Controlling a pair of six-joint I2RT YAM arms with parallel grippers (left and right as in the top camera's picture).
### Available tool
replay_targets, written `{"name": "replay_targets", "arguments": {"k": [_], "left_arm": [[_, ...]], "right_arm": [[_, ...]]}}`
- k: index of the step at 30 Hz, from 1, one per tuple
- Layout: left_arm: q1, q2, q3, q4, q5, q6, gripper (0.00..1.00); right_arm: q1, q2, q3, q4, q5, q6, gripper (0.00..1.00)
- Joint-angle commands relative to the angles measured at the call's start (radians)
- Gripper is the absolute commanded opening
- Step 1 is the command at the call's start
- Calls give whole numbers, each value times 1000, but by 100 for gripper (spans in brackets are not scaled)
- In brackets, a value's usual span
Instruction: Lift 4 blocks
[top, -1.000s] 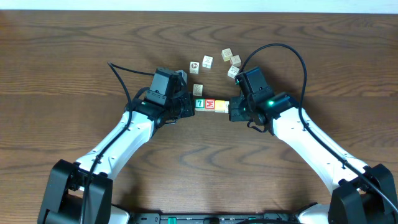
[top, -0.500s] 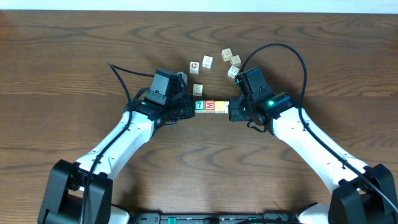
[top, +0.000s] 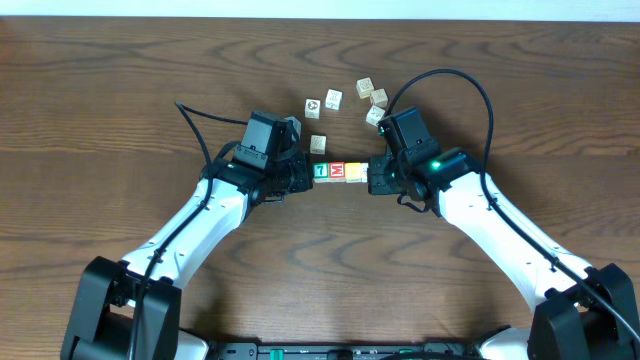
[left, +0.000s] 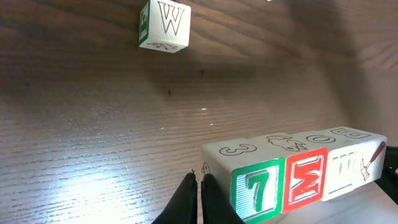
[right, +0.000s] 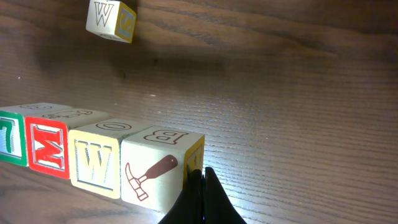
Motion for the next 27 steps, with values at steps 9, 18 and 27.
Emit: {"name": "replay_targets", "arguments": {"k": [9, 18, 27], "left_arm": [[-57, -29, 63, 16, 224, 11, 7], [-57, -29, 63, 14, 223, 22, 7], [-57, -29, 53, 14, 220, 21, 8]], "right_arm": [[60, 3, 52, 33, -274, -6, 1], [65, 8, 51, 34, -272, -6, 1], [66, 29, 50, 32, -258, -6, 1]]}}
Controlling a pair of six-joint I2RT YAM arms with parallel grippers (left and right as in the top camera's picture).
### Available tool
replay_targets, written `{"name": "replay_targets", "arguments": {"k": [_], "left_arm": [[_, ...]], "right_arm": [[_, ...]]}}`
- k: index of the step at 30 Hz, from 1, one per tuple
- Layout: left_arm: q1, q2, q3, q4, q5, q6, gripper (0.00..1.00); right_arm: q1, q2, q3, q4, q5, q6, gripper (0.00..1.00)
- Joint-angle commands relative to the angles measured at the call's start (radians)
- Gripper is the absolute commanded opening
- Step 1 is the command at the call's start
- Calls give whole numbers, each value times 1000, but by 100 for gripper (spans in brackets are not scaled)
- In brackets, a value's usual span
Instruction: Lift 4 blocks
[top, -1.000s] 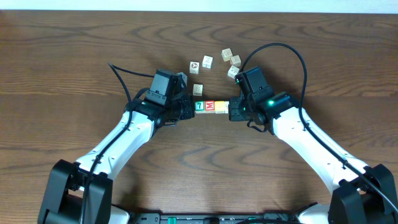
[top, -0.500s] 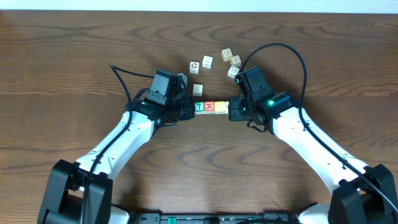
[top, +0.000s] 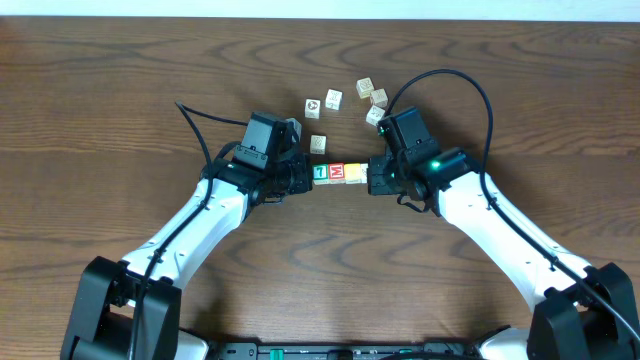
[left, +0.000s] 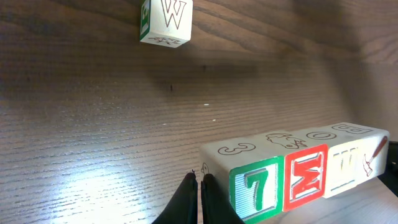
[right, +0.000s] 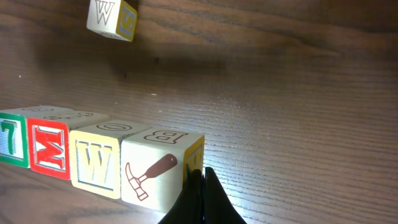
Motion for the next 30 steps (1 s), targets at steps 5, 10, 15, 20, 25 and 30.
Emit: {"name": "replay_targets", "arguments": {"k": [5, 10, 15, 20, 25, 30], "left_arm": [[-58, -29, 50, 27, 215, 8, 7], [-58, -29, 50, 19, 201, 8, 7], [-58, -29, 41, 17, 201, 8, 7], [-58, -29, 30, 17, 201, 8, 7], [-58, -29, 28, 16, 197, 8, 7], [-71, -29, 25, 16, 185, 8, 7]], "right_arm": [[68, 35, 50, 30, -253, -6, 1], [72, 36, 50, 31, -253, -6, 1], [72, 36, 50, 33, -253, -6, 1], [72, 36, 50, 33, -253, -6, 1], [72, 37, 50, 33, -253, 2, 1], [77, 37, 50, 34, -249, 2, 1]]}}
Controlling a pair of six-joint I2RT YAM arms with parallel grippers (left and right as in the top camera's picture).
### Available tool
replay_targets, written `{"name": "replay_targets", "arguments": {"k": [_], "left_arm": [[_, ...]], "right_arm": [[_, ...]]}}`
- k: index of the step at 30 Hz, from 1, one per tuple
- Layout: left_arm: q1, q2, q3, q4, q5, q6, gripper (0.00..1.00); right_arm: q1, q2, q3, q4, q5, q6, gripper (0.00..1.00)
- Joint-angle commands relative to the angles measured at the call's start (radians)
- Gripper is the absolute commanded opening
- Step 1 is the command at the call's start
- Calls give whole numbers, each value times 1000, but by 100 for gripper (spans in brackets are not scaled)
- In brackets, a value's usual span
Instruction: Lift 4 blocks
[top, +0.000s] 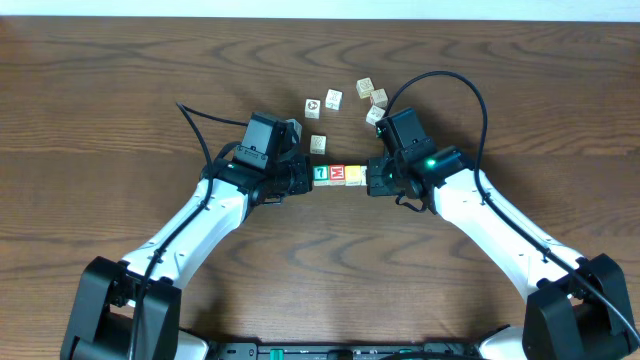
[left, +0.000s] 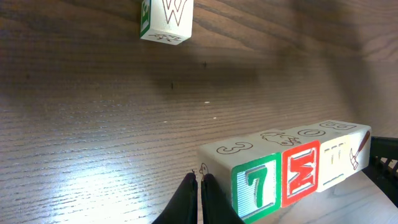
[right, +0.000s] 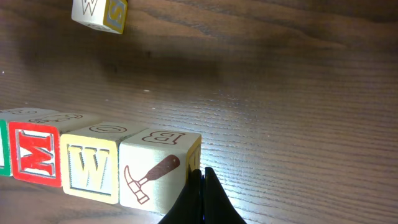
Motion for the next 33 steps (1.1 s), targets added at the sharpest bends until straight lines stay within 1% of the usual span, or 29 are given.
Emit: {"name": "replay_targets", "arguments": {"k": [1, 20, 33], "left_arm": [[-75, -29, 24, 24, 177, 5, 7], [-87, 12, 23, 20, 167, 5, 7], [-87, 27, 23, 20, 167, 5, 7]], "right_arm": [[78, 7, 49, 34, -248, 1, 1], [84, 8, 42, 35, -214, 1, 1], [84, 92, 42, 46, -234, 16, 1]]}}
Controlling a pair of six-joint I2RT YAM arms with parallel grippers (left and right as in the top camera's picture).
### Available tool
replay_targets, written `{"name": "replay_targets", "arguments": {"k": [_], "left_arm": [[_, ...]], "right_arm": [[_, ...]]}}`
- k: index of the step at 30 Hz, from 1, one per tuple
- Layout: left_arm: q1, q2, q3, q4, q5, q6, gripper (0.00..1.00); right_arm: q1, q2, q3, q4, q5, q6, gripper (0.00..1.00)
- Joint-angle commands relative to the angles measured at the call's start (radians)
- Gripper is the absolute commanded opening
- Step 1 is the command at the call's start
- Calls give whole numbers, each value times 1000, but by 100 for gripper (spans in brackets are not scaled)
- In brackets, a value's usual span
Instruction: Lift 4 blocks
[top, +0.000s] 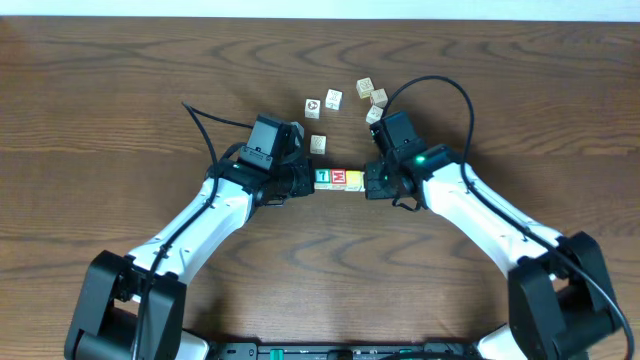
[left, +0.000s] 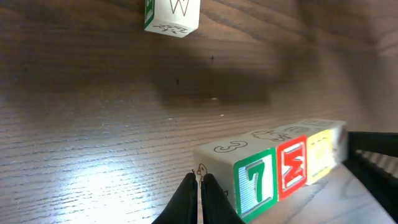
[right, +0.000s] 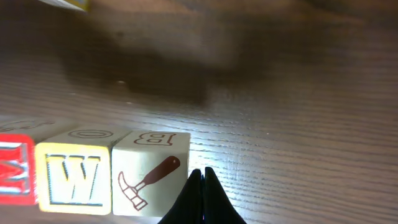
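A row of four blocks (top: 338, 178) is squeezed end to end between my two grippers and looks raised a little off the table, its shadow lying apart on the wood. My left gripper (left: 199, 180) is shut, its tips pressed against the end of the green 7 block (left: 254, 182). Beside that come the red M block (left: 292, 167) and the yellow W block (right: 74, 177). My right gripper (right: 201, 174) is shut too, its tips pressed against the end of the hammer block (right: 151, 174).
Several loose blocks lie behind the row: one (top: 317, 144) close by, two (top: 313, 106) (top: 333, 99) further back, and a cluster near the right arm (top: 374, 115). A loose W block (left: 172, 14) shows at the top of the left wrist view.
The row and both grippers sit slightly nearer the table's front in the overhead view. In both wrist views the loose W block has slid up the frame and the shadow is larger and darker.
At the oldest moment both shut grippers pressed the ends of the four-block row on the table. They kept that squeeze through the following moments, the right arm shifting slightly left. Now the row is still clamped and looks higher above the wood.
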Motion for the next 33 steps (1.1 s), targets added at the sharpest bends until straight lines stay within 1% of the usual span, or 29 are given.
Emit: {"name": "replay_targets", "arguments": {"k": [1, 21, 33], "left_arm": [[-69, 9, 23, 23, 193, 5, 6], [-69, 30, 23, 8, 193, 6, 8], [-69, 43, 23, -1, 194, 5, 7]], "right_arm": [[82, 0, 42, 47, -245, 12, 1], [80, 0, 42, 53, -260, 13, 1], [80, 0, 42, 52, -283, 61, 1]]}}
